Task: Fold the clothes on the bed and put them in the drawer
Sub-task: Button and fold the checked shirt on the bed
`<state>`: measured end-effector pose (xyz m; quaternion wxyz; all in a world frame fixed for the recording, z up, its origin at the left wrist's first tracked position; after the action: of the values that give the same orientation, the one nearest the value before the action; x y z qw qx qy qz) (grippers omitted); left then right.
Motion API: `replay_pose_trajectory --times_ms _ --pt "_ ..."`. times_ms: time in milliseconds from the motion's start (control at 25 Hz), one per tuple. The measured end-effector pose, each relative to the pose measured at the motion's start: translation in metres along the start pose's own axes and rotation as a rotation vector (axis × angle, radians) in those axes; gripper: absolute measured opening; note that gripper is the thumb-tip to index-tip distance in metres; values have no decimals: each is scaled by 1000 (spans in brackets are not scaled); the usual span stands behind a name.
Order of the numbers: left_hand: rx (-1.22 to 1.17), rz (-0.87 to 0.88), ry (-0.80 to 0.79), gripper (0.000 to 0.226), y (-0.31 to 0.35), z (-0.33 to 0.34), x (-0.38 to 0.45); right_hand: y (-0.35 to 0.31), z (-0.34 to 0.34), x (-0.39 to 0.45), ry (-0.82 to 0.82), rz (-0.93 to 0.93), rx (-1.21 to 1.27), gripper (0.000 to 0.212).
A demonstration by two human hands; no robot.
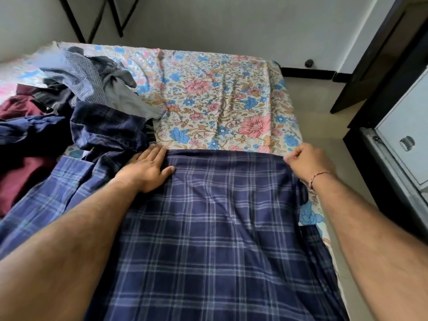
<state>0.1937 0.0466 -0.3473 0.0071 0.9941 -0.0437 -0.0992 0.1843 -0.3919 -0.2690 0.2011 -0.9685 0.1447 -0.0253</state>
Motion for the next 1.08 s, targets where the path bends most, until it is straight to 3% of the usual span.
replay_pose_trajectory --times_ms 80,120,200,280,360,440,680,800,920,1000,1080 --pt "-64 43 30 86 10 -14 -10 -21 -1 -52 103 -214 -68 29" --pt "-91 122 126 86 17 -27 -25 -33 2 -91 129 -381 -22 34" --pt "-168 385 311 83 32 -44 -81 -46 18 -187 21 -691 113 43" --pt "-198 637 279 77 34 -29 -163 -40 48 -282 -209 -865 22 64" --pt "-73 708 90 82 14 3 -245 -24 71 -331 -254 -1010 -172 82" --pt "51 623 -19 93 -26 31 -300 -8 74 -332 -193 -1028 -238 83" --pt "-82 423 46 111 -113 44 -380 69 47 -309 -178 -722 -315 86" --pt "-85 358 73 116 -134 56 -409 91 37 -330 -246 -767 -342 101" --pt "-208 301 41 105 -140 55 -417 104 29 -342 -267 -762 -322 96" --pt "-464 132 142 92 -153 44 -404 109 27 -344 -268 -733 -285 89" --pt "-643 -315 373 75 -191 28 -395 113 28 -342 -289 -712 -258 85"
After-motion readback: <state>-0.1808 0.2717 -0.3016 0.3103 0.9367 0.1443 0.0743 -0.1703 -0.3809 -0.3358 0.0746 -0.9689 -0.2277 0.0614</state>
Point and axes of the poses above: each hand's wrist, its own x-axis towards the middle knuckle, its own z-axis out of the palm, y = z × x, the point moved 5 cm from there along x, towards the middle knuckle
